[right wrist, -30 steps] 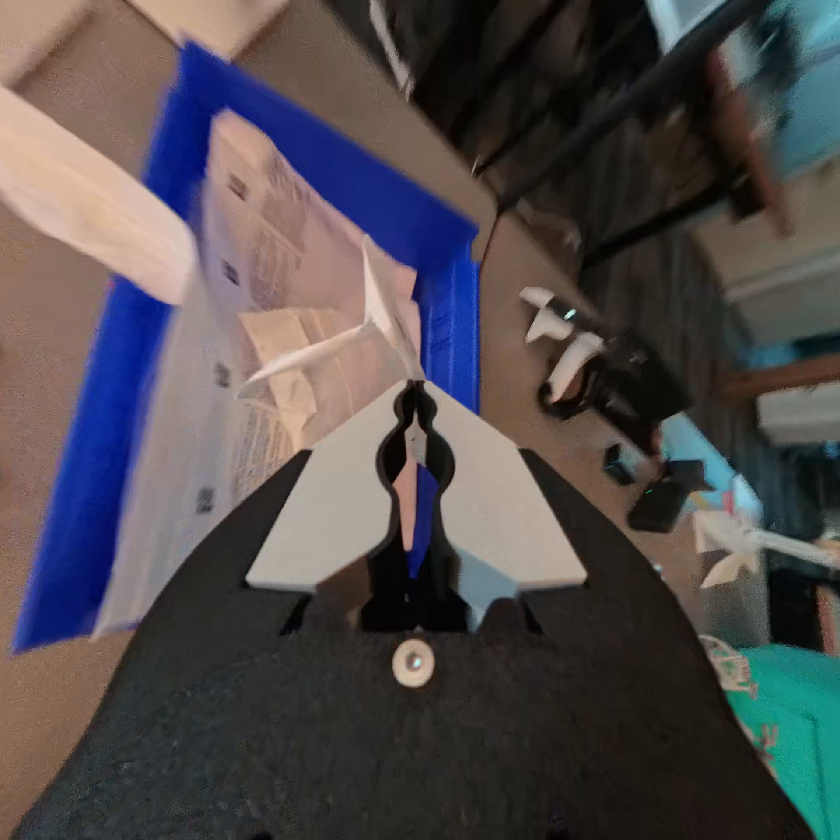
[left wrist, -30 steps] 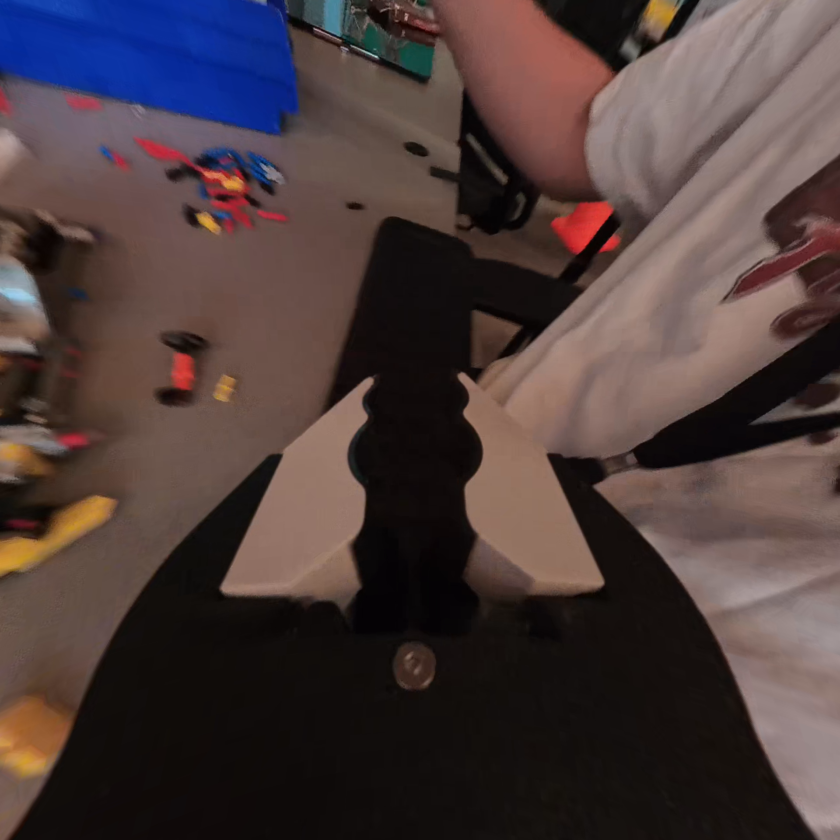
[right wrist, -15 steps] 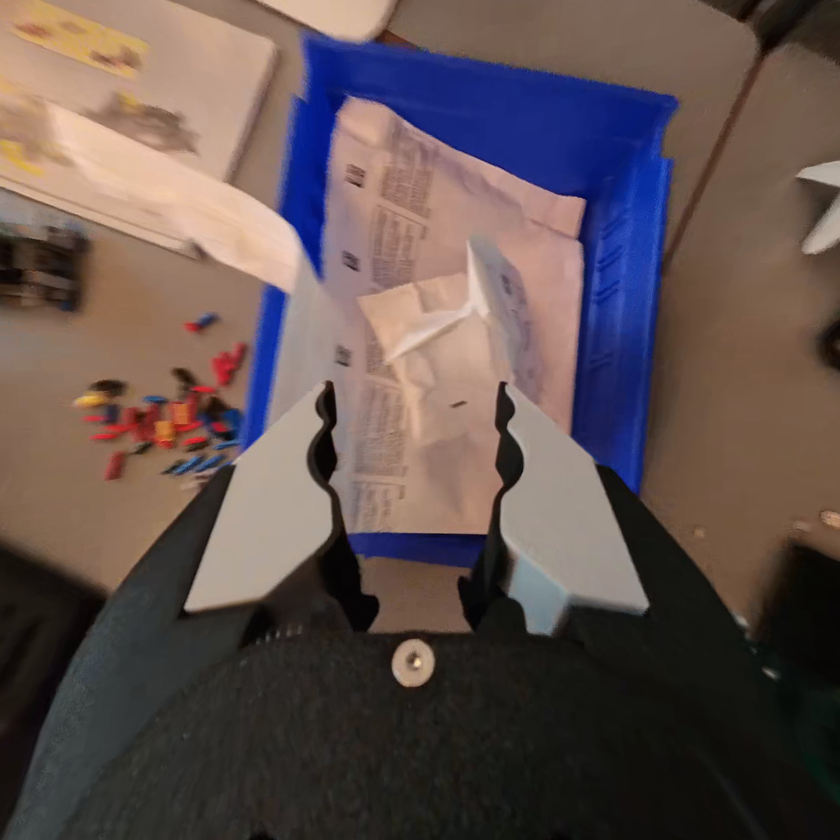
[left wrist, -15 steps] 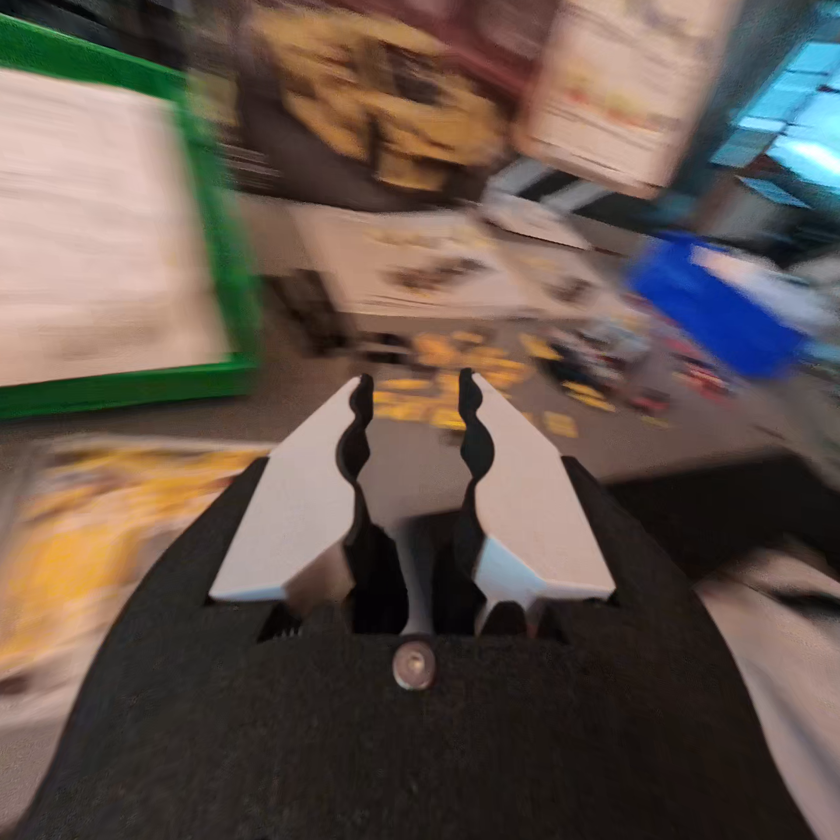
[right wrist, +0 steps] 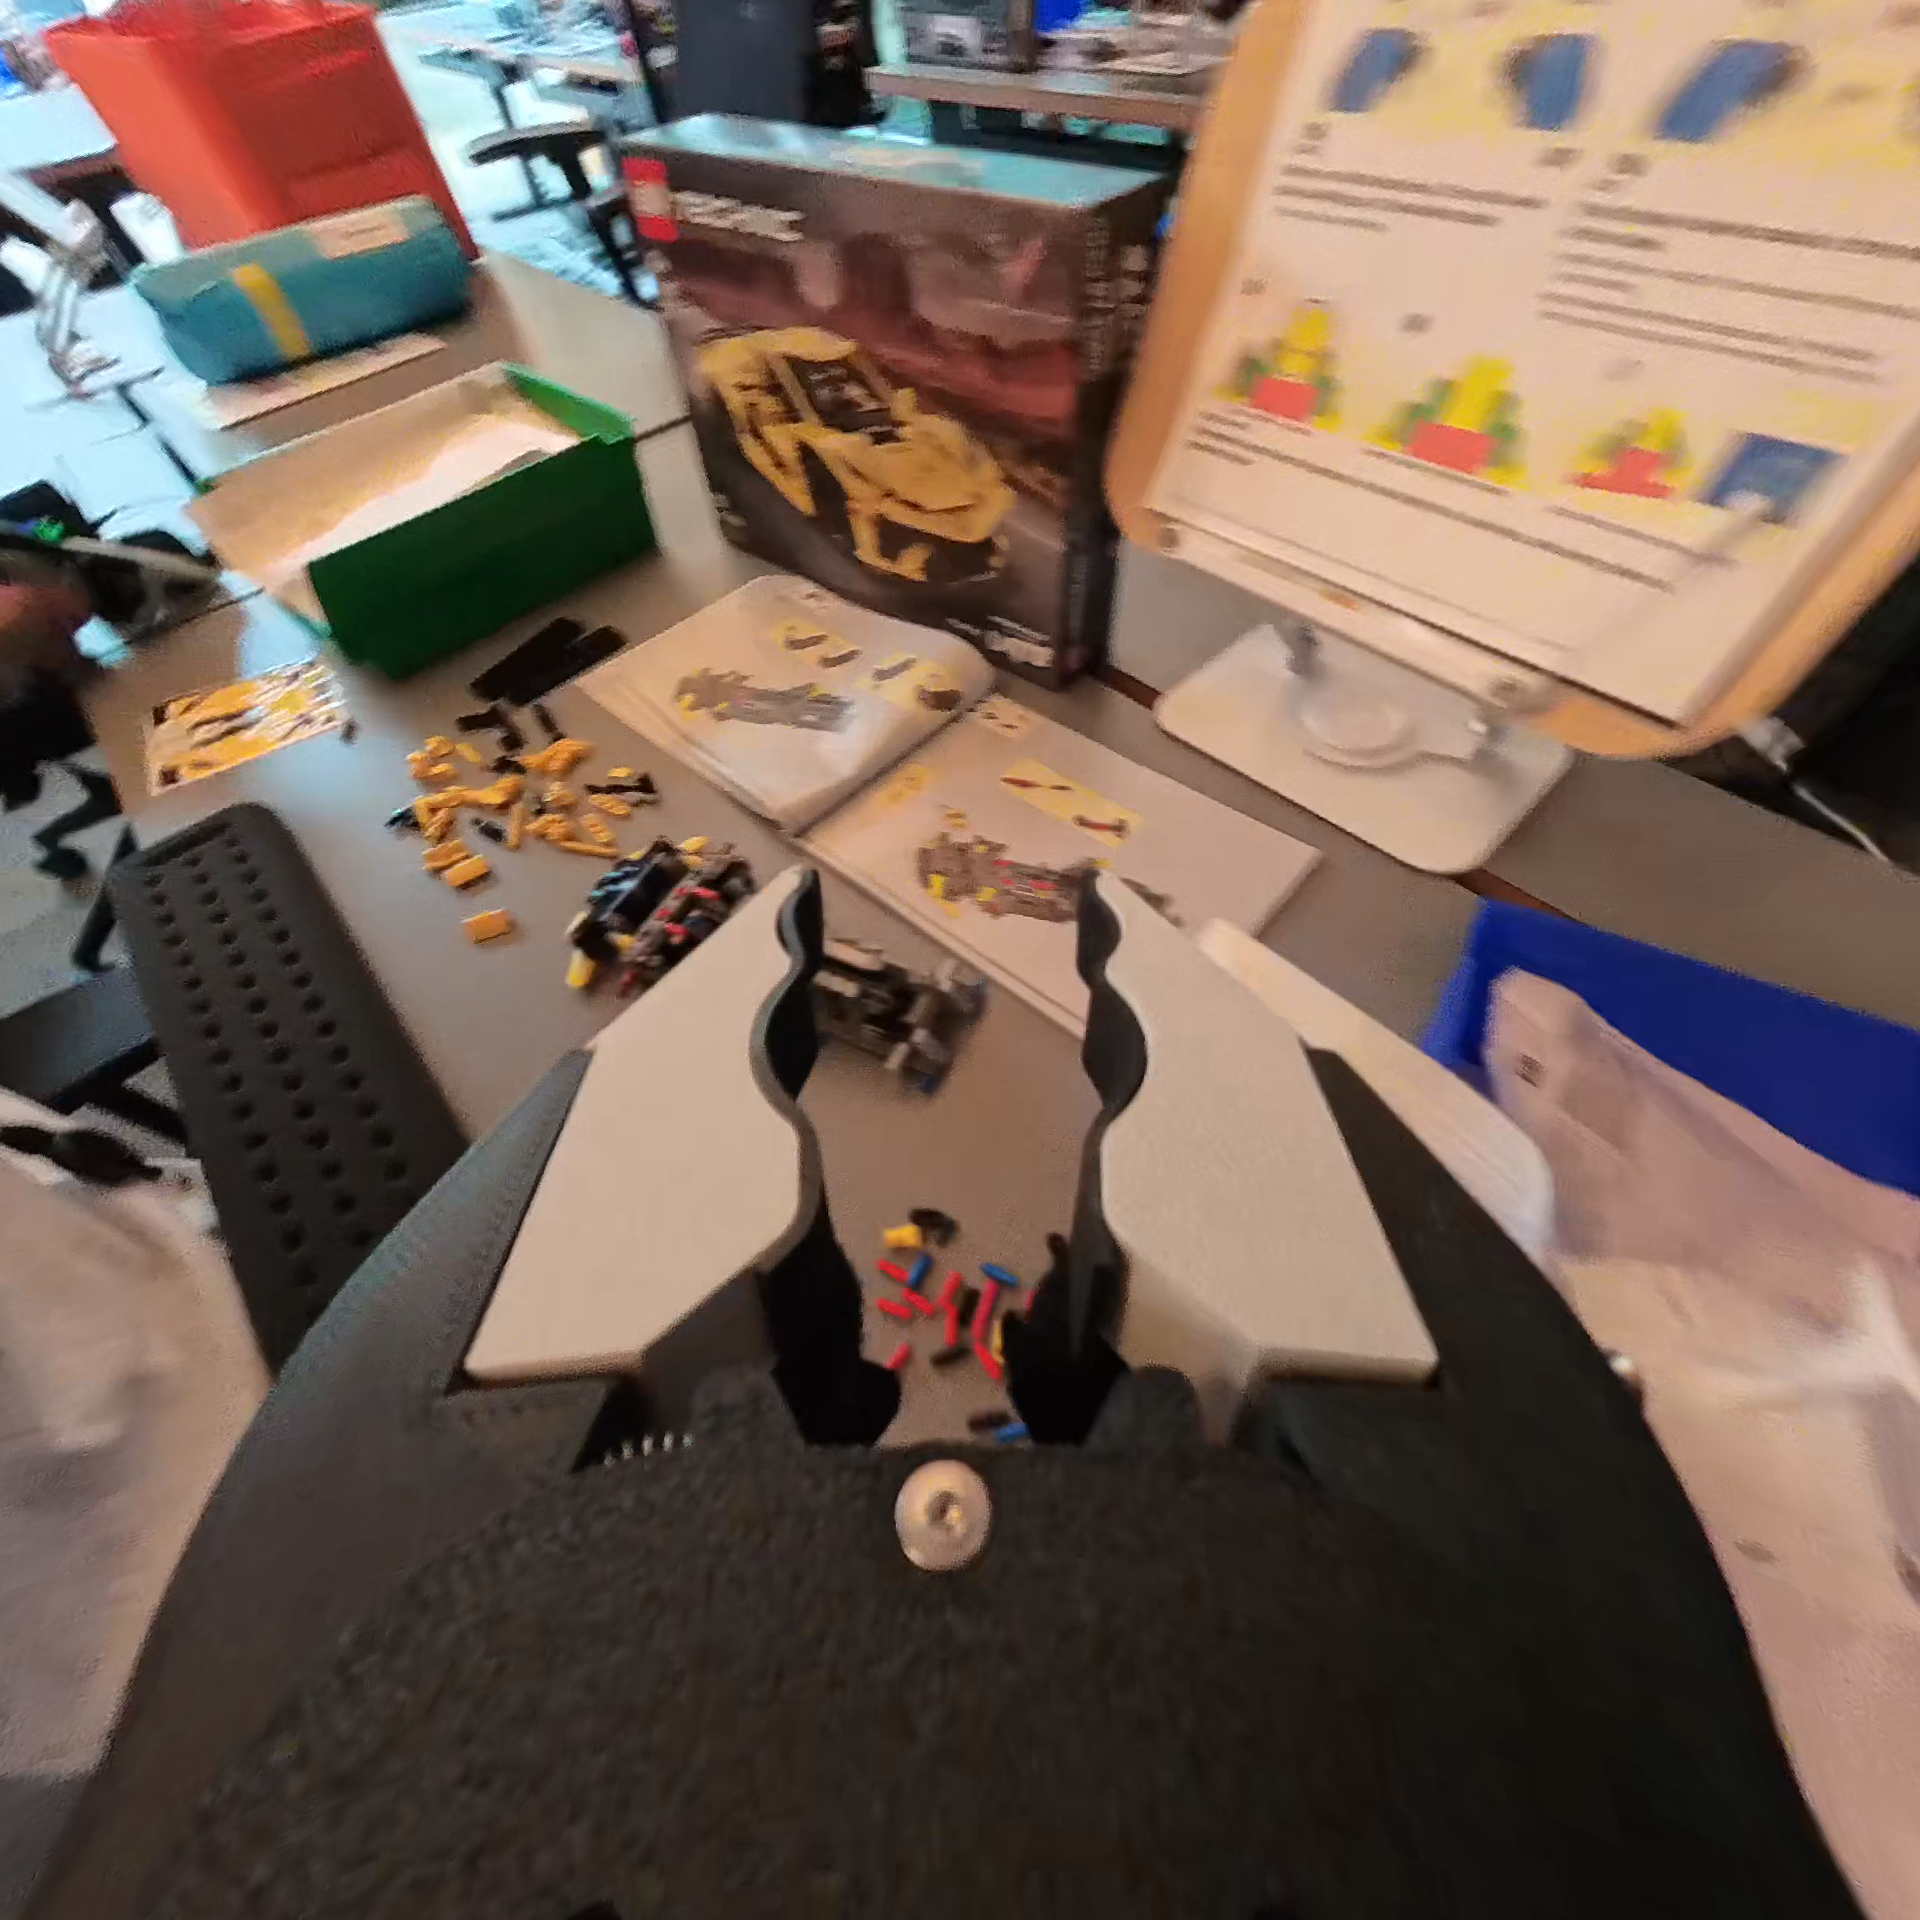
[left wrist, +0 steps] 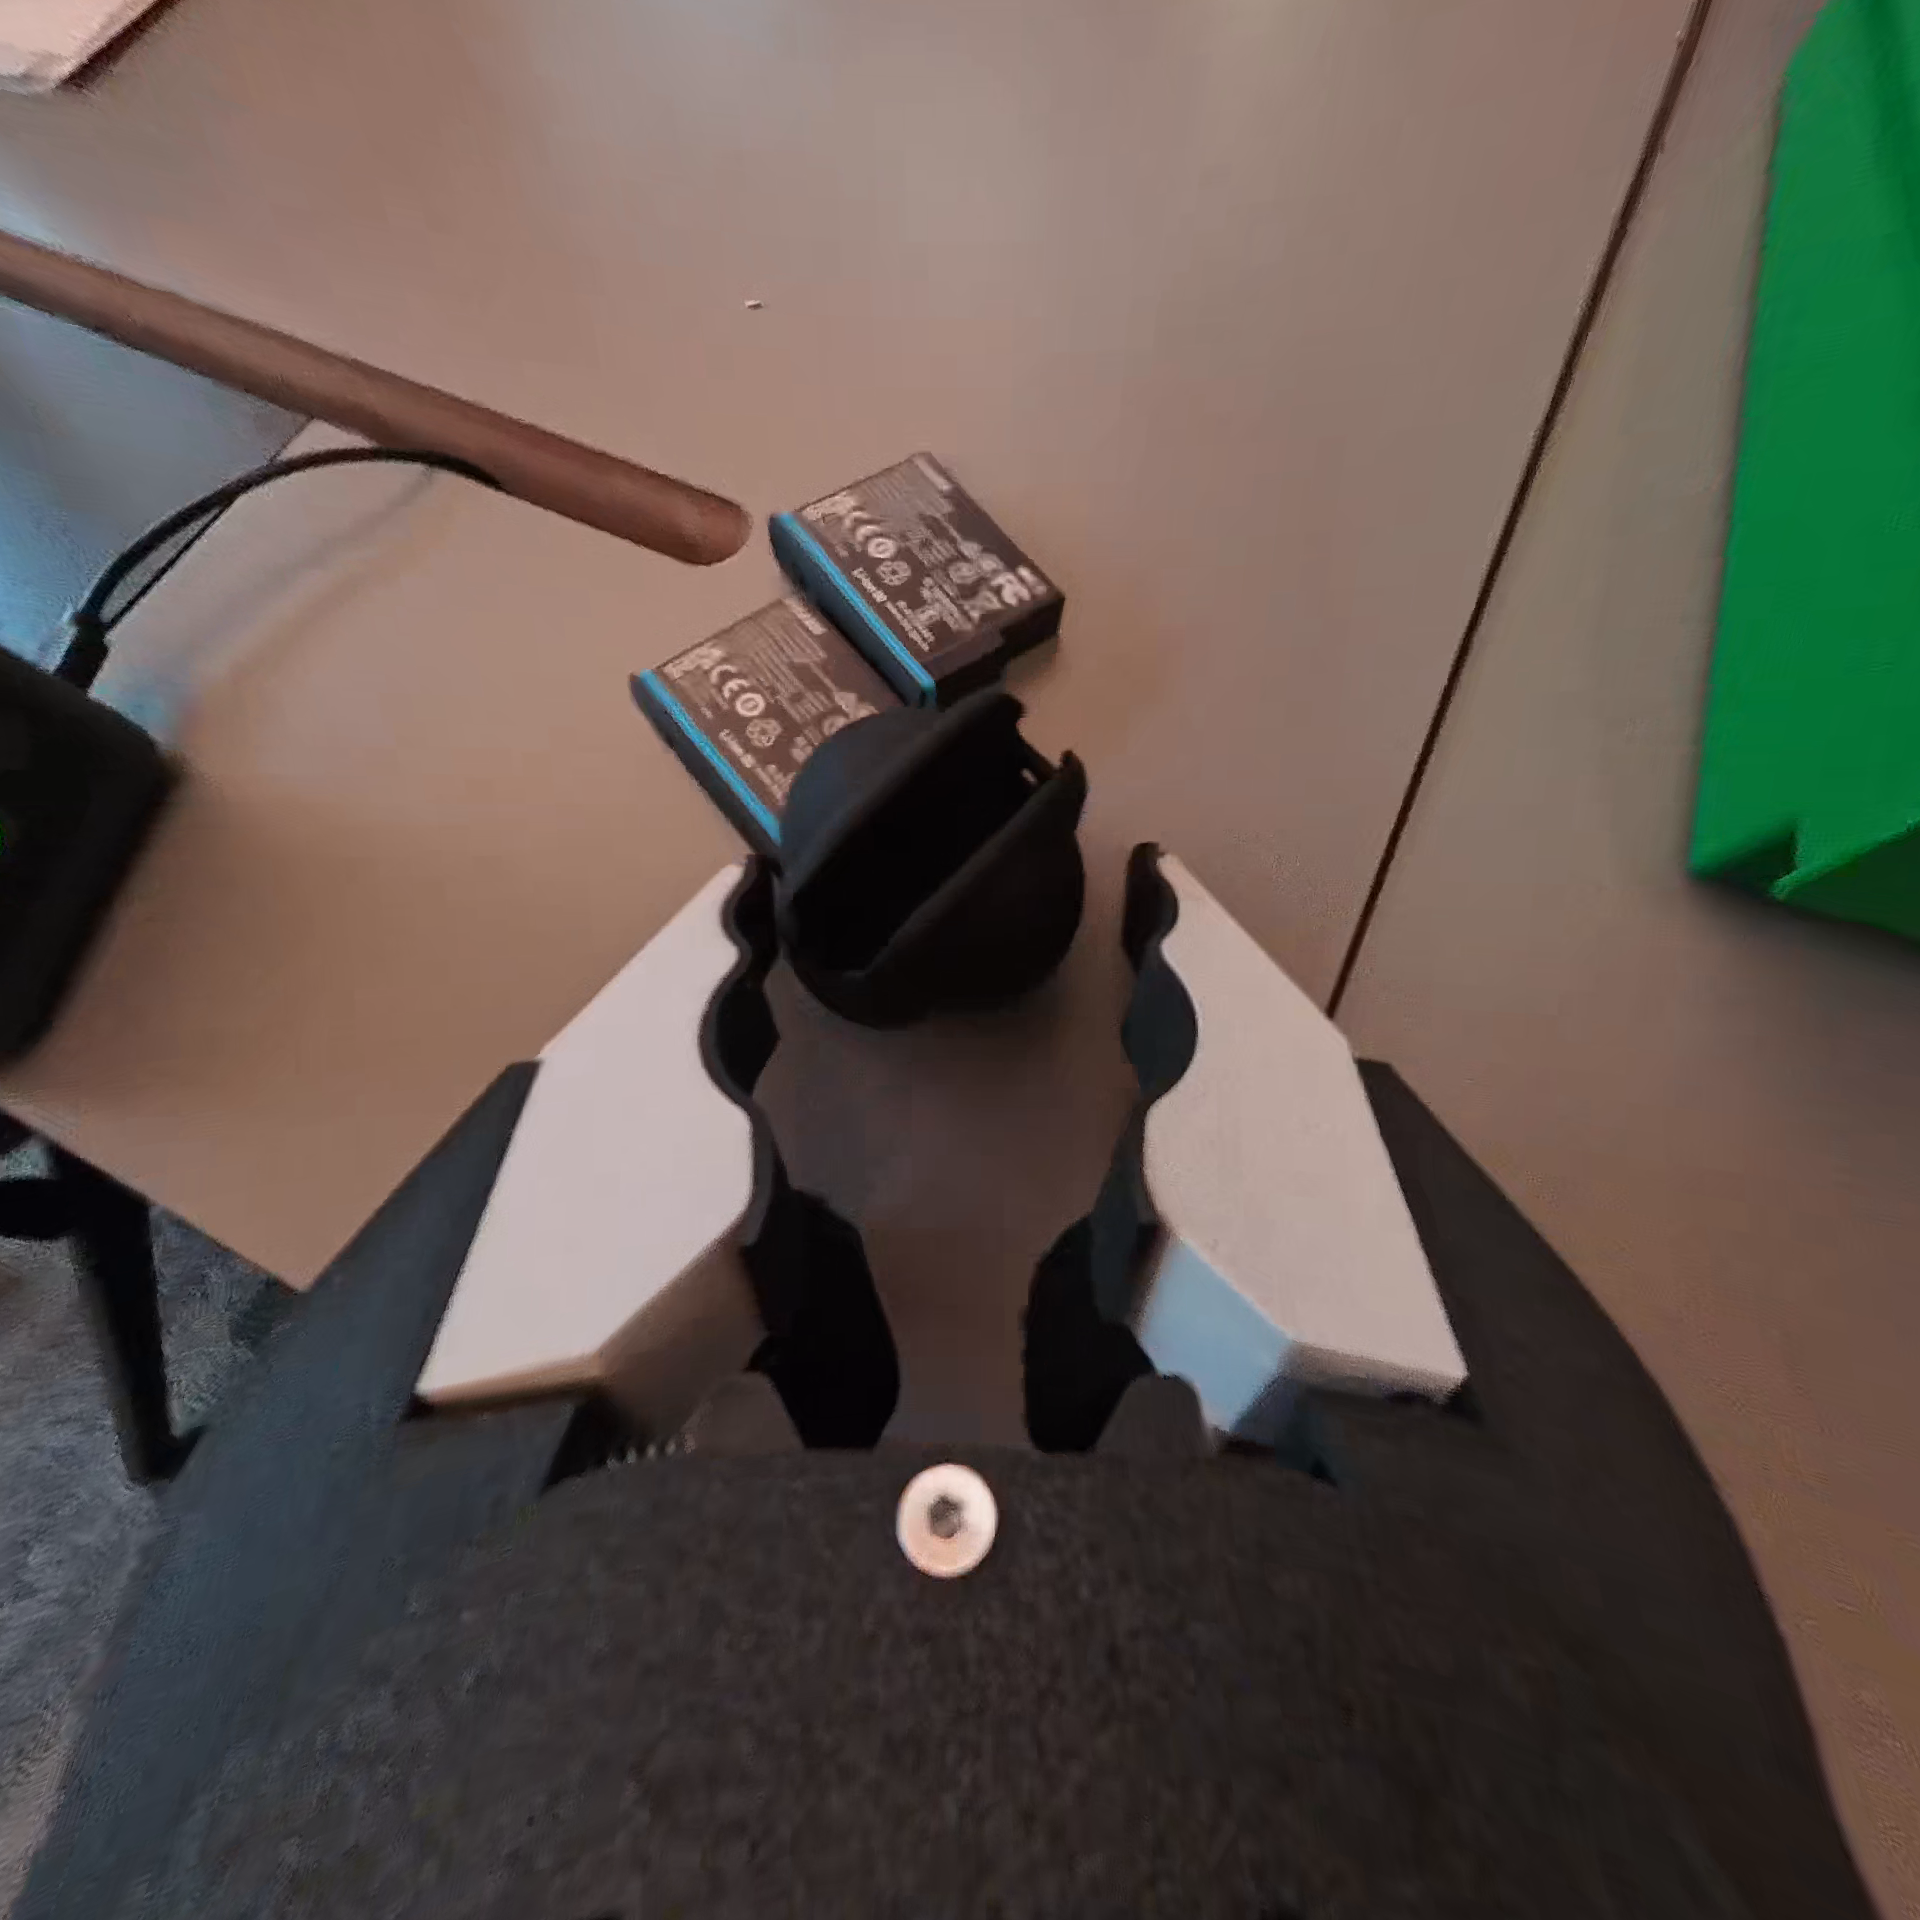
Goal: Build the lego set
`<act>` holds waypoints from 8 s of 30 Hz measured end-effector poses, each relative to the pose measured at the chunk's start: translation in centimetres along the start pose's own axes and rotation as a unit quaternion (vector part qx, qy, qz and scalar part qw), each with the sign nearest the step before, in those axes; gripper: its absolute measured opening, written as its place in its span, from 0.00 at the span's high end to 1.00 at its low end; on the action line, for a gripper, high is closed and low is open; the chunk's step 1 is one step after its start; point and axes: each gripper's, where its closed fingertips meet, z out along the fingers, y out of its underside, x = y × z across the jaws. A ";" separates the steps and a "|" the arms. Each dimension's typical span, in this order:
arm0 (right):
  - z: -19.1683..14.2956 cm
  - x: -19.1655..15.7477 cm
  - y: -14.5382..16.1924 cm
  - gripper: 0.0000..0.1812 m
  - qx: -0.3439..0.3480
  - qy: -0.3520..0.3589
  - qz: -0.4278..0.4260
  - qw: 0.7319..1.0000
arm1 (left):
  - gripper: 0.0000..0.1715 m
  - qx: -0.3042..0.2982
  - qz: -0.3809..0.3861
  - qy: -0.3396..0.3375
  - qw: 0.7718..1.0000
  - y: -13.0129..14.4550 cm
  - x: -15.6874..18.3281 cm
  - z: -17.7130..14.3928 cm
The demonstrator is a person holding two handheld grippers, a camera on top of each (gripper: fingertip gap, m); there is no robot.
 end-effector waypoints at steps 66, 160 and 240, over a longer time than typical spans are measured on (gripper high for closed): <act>14.7 -27.1 7.6 0.73 0.043 -0.471 0.225 0.852 | 0.68 0.240 0.395 0.631 0.623 9.2 60.4 -33.3; 11.6 -17.4 9.5 0.88 0.236 -0.180 -0.038 0.954 | 0.69 -0.222 -0.021 0.003 0.975 3.5 1.8 -5.5; 15.2 -11.1 15.0 0.87 0.037 0.003 -0.003 0.999 | 0.86 0.124 0.144 0.491 0.850 5.0 56.8 -22.3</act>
